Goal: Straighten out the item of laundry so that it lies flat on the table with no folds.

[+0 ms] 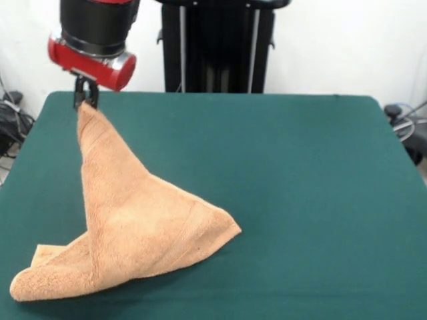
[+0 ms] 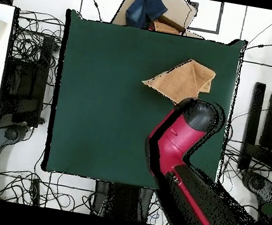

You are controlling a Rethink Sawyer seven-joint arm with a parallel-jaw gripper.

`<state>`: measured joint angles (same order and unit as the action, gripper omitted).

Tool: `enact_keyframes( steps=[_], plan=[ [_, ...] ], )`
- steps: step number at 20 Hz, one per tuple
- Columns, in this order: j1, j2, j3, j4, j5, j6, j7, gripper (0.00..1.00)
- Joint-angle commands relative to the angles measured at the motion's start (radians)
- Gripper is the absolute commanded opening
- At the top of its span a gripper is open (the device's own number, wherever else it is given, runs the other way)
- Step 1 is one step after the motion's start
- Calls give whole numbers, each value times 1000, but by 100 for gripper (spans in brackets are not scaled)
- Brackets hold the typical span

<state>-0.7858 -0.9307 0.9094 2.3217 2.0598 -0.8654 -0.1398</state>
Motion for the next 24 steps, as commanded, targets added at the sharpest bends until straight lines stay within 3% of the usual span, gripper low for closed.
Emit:
enact_keyframes(
  steps=[1,14,22,24],
  plan=[
    [60,-91,-101,153,154,107,321,0],
    [97,-218,-135,197,372,87,148,0],
    [119,-229,-207,233,287,108,196,0],
    [107,-208,-235,232,211,119,224,0]
  ],
)
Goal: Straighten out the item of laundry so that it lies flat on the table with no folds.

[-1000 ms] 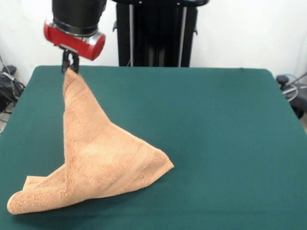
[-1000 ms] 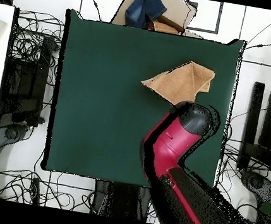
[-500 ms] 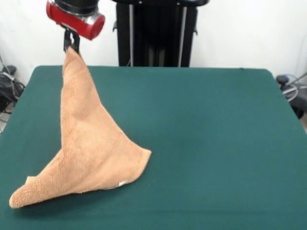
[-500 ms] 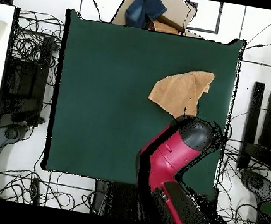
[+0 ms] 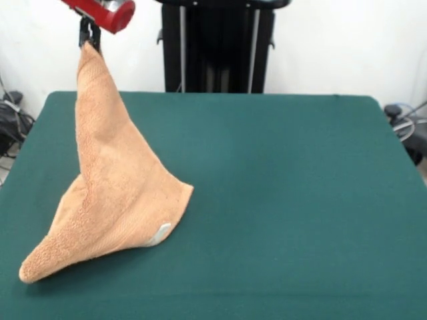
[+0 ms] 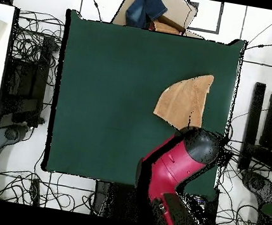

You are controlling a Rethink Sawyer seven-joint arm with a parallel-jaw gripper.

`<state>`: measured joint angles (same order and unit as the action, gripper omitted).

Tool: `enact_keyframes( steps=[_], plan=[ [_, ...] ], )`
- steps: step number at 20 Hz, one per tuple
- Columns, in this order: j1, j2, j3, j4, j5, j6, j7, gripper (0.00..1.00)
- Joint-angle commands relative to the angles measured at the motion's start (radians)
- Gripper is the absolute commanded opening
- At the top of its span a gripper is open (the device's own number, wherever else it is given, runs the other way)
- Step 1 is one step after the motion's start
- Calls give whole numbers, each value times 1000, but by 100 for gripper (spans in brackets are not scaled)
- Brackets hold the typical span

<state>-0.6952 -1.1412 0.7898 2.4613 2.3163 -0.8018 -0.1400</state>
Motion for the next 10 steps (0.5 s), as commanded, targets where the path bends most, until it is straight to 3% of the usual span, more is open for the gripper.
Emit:
enact_keyframes(
  steps=[1,5,10],
  plan=[
    [7,14,-131,98,-106,76,232,0],
    [-27,45,-223,127,-389,159,312,0],
    [-108,84,-305,117,-776,184,264,0]
  ],
)
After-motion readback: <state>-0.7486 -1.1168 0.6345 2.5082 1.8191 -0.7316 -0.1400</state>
